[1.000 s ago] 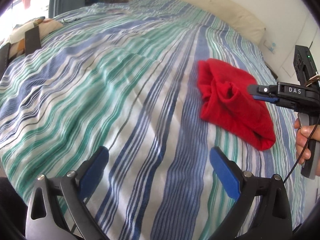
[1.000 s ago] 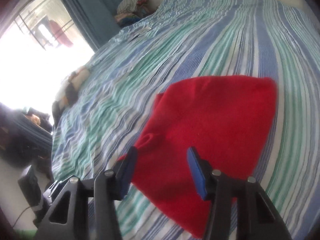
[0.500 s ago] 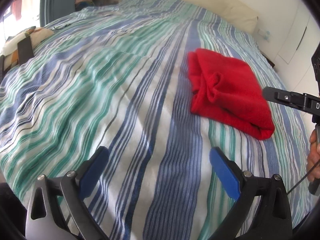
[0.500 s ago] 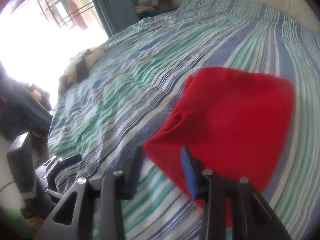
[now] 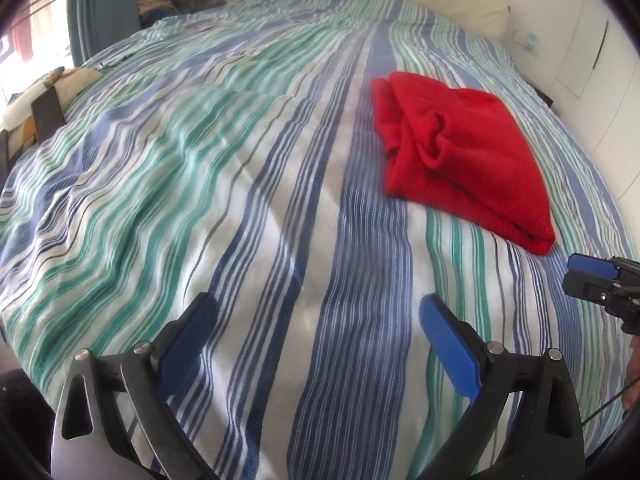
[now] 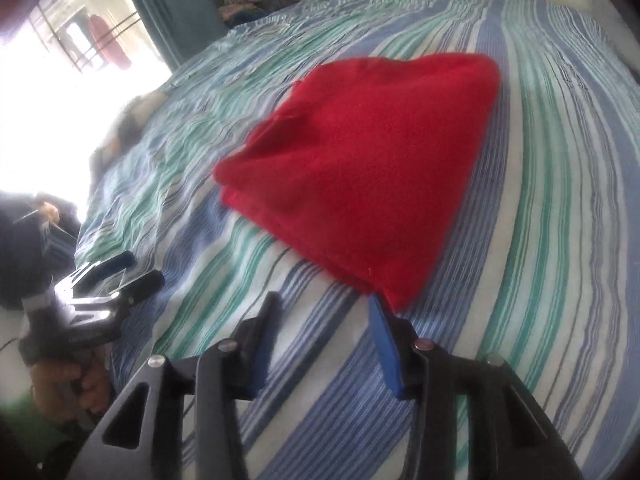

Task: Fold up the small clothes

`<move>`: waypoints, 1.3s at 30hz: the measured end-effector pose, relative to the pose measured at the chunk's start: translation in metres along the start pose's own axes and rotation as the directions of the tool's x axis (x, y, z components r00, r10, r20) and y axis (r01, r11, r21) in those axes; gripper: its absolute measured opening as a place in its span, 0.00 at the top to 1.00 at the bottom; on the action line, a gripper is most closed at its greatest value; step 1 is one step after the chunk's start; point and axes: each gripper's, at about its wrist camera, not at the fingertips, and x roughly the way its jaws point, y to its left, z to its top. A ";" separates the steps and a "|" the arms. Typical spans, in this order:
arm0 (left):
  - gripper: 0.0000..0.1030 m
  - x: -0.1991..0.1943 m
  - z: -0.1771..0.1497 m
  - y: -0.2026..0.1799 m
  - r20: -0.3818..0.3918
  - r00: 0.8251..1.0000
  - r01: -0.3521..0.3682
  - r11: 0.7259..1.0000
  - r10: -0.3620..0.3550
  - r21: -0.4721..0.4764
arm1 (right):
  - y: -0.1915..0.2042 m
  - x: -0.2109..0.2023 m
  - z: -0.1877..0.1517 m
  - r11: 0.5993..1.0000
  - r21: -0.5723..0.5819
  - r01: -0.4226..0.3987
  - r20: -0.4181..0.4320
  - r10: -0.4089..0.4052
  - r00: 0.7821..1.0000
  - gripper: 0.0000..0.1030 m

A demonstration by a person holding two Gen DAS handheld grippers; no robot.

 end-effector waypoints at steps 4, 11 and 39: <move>0.02 0.001 -0.003 -0.014 0.001 0.999 -0.051 0.996 0.051 0.075 | -0.003 -0.026 -0.041 0.999 0.005 0.033 0.020 -0.034 0.999 0.37; 0.02 0.003 -0.005 -0.016 -0.007 0.996 -0.091 0.990 0.092 0.107 | -0.034 -0.036 -0.086 0.976 0.219 -0.015 0.048 0.005 0.999 0.35; 0.07 0.151 0.164 -0.062 -0.280 0.933 0.218 0.975 -0.224 -0.054 | -0.137 0.066 0.090 0.823 0.501 -0.267 0.177 0.204 0.963 0.38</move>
